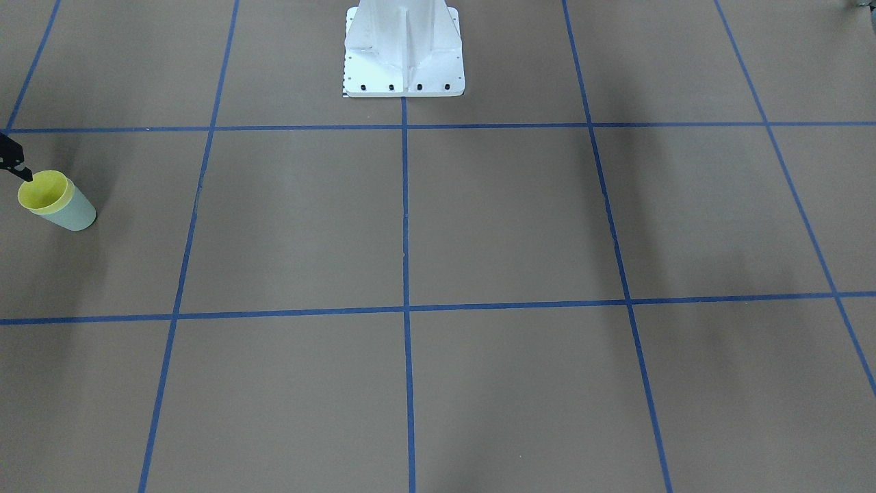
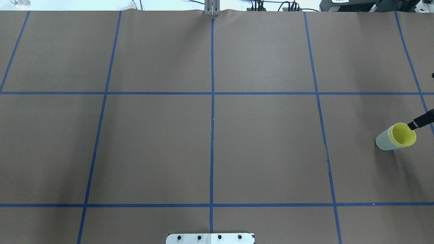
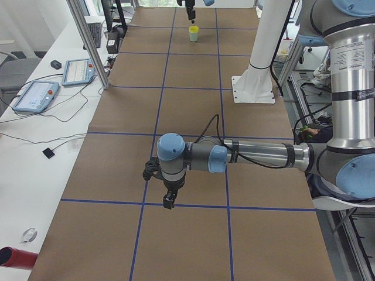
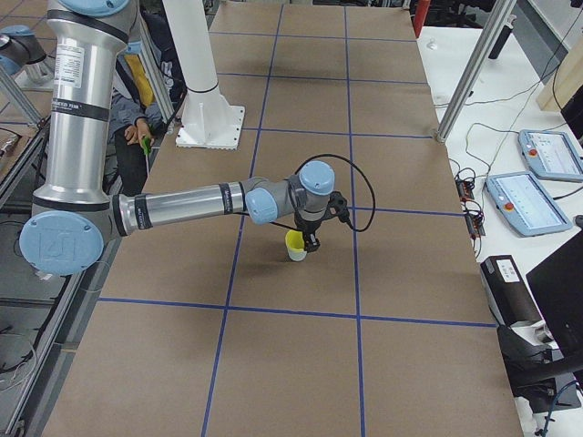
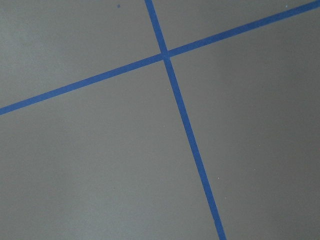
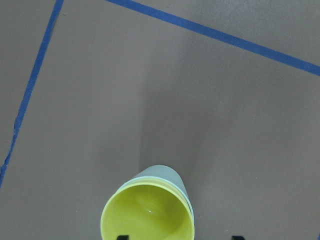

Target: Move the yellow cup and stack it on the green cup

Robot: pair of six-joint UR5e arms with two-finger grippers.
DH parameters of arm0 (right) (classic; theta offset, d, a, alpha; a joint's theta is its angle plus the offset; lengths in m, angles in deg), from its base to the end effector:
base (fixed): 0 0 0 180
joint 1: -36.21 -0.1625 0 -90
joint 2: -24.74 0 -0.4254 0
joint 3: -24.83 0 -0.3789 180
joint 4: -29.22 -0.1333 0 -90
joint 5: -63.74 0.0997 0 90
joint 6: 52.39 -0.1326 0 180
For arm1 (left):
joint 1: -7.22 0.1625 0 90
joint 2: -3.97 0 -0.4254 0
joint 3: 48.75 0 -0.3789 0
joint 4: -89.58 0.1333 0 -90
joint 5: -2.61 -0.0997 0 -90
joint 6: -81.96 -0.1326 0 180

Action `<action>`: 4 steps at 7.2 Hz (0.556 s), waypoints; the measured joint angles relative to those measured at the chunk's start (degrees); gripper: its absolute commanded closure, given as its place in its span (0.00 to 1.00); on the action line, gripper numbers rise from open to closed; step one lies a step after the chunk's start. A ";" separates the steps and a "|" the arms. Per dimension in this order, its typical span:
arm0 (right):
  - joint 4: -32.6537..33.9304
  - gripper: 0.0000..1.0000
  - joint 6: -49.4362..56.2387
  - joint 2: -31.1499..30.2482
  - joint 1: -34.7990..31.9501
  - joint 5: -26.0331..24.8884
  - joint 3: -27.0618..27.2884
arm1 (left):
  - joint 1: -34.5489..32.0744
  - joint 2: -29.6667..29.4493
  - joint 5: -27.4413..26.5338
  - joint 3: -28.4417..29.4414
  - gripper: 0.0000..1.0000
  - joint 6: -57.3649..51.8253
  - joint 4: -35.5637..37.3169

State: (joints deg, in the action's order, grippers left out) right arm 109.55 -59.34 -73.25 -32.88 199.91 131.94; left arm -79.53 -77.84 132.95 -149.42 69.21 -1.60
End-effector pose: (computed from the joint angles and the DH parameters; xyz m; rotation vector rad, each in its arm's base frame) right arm -0.1215 -0.4235 0.5785 0.1092 -0.8539 -0.3606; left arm -0.0234 -0.4259 0.6617 0.1197 0.6989 0.2900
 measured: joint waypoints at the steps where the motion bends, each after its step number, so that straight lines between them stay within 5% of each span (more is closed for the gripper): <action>1: 0.13 0.00 0.02 0.40 -1.12 -1.02 -0.23 | 0.00 0.03 0.00 0.07 0.00 0.00 0.02; 4: 0.66 0.00 0.80 -1.66 -12.85 -2.34 -1.71 | 0.00 0.06 0.00 0.61 0.00 0.00 0.03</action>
State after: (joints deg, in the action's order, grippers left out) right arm 110.21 -58.54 -74.90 -45.73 197.56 130.23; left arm -79.53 -77.77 132.95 -148.81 69.21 -1.56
